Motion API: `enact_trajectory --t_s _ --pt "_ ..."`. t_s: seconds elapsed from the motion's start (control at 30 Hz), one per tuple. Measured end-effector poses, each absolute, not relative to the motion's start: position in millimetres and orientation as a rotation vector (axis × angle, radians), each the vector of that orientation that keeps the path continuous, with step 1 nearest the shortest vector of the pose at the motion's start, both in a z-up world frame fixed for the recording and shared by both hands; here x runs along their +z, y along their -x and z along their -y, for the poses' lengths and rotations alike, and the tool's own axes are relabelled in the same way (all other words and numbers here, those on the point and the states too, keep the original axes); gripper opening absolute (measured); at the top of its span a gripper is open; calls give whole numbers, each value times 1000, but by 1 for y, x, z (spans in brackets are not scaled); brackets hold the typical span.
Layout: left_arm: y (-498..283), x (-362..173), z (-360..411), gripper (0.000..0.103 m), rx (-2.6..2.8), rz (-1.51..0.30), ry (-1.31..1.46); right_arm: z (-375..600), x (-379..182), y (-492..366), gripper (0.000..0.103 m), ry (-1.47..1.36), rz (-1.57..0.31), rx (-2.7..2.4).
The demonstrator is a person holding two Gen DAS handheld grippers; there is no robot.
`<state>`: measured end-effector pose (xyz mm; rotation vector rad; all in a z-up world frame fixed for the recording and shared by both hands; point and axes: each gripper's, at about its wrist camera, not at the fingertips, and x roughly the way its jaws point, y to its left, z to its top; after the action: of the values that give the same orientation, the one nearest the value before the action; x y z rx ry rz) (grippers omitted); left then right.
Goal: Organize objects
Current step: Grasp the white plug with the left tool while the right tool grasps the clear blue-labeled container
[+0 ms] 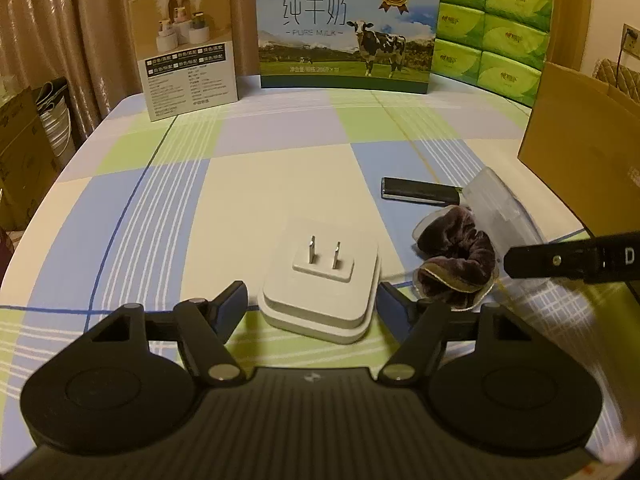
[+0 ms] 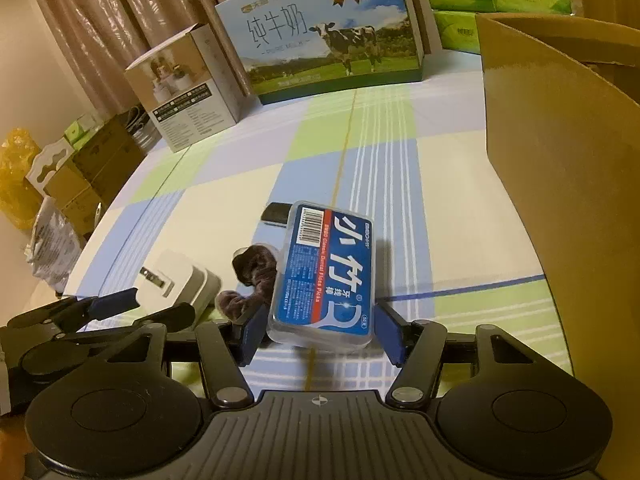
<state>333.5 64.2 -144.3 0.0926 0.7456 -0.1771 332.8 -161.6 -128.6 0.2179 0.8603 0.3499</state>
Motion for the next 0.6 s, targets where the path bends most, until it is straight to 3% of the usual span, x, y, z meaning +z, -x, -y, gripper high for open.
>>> enact_trajectory --t_s 0.33,0.43,0.6 --pt "-334 -145 -57 63 -184 -731 -135 148 -117 -318 55 50 -838 265" --pt "-333 -145 -56 64 -182 -725 -148 153 -123 -315 56 33 -825 277" --pt "-332 -146 -54 63 -174 -705 -174 163 -131 -326 65 -68 -835 269"
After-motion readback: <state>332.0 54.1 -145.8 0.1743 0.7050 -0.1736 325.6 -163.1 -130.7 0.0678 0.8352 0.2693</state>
